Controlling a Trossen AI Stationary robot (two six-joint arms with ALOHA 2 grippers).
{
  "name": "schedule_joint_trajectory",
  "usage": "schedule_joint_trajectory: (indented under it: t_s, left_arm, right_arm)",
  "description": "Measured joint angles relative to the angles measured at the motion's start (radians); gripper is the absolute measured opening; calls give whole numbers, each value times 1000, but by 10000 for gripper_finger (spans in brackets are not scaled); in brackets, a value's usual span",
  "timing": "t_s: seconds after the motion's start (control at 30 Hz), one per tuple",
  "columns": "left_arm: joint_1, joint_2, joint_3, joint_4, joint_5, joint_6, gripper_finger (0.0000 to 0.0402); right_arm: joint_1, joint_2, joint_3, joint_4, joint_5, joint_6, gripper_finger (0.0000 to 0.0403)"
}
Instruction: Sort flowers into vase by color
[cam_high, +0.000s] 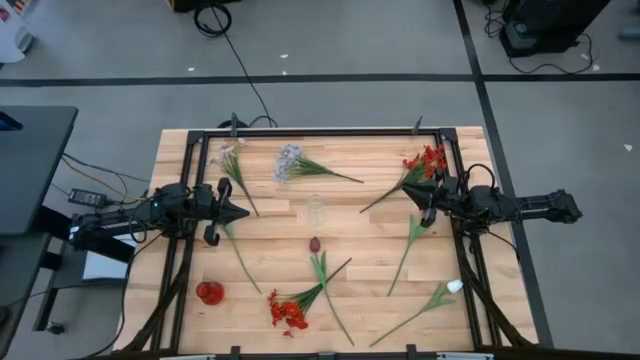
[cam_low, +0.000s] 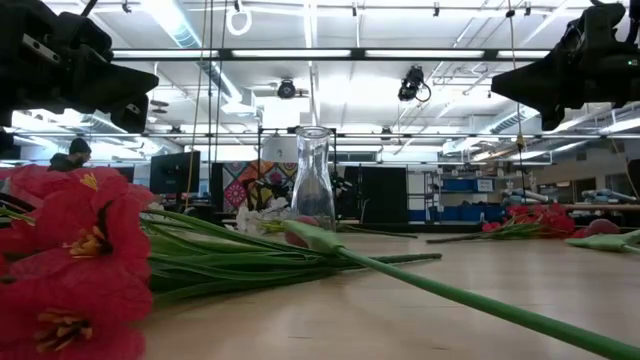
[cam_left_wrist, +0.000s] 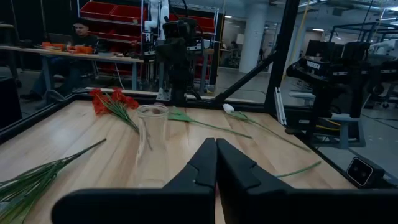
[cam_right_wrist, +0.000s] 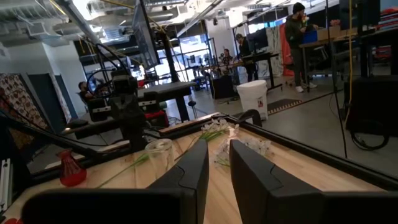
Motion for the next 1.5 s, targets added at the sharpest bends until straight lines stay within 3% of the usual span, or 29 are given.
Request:
schedule_joint_trajectory:
  t_s: [0.1,0.23,0.3,0.57,0.63,0.87,0.93,1.07,1.13,1.33,1.5]
  left_arm:
    - [0,0,0,6,-9,2,9]
    - [0,0,0,13,-138,-15,9]
    - [0,0,0,12,-201,-100,9]
    - [0,0,0,54,-211,-571,9]
    - [0,0,0,59,-266,-674,9]
    - [-2,11,0,65,-358,-799,9]
    - [-1,29,0,63,-395,-857,9]
    - [-2,91,1,61,-410,-960,9]
    - [-2,135,15,6,-411,-992,9]
    - [-2,277,99,-45,-376,-1104,9]
    - [-3,375,216,-226,-330,-1188,5]
  right_arm:
    - [0,0,0,0,0,0,75]
    - [0,0,0,0,0,0,75]
    - [0,0,0,0,0,0,75]
    - [0,0,0,0,0,-5,75]
    - [-2,0,0,1,10,-46,75]
    - [-5,1,0,65,27,-59,75]
    - [-5,0,0,143,39,71,75]
    - [-19,0,0,191,216,425,75]
    - [-25,0,0,190,225,555,75]
    - [-32,22,0,170,218,631,75]
    - [-32,46,0,169,212,768,75]
